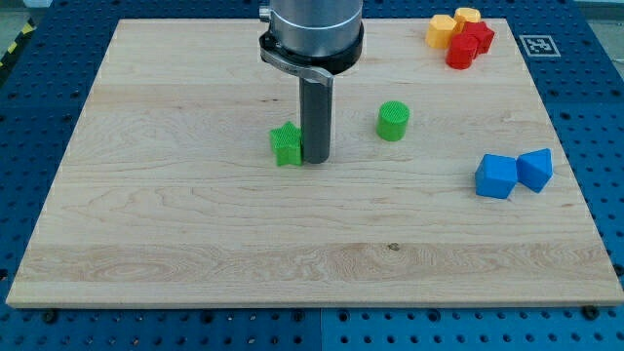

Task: Move the green circle to the right of the green star

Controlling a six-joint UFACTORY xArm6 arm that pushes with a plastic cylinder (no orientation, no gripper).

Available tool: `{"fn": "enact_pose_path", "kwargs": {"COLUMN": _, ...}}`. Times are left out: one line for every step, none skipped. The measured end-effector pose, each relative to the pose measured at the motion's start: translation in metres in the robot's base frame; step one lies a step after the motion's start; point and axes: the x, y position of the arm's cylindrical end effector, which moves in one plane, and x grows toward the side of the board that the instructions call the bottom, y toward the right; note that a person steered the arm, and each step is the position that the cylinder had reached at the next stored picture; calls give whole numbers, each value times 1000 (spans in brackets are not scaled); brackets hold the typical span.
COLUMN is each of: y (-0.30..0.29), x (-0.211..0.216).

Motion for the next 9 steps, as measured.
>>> {"fn": "enact_pose_path", "kwargs": {"y": 47, "x": 0}}
{"fn": "enact_pose_path", "kwargs": {"y": 96, "x": 0}}
{"fn": "enact_pose_path", "kwargs": {"y": 116, "x": 0}}
{"fn": "enact_pose_path", "kwargs": {"y": 116, "x": -10}}
{"fn": "enact_pose_path", "kwargs": {"y": 116, "x": -33}}
{"fn": "enact_pose_path", "kwargs": {"y": 116, "x": -55}}
{"fn": "enact_pose_path", "kwargs": {"y": 116, "x": -72}}
{"fn": "enact_pose_path", "kwargs": {"y": 116, "x": -96}}
{"fn": "enact_pose_path", "kwargs": {"y": 116, "x": -98}}
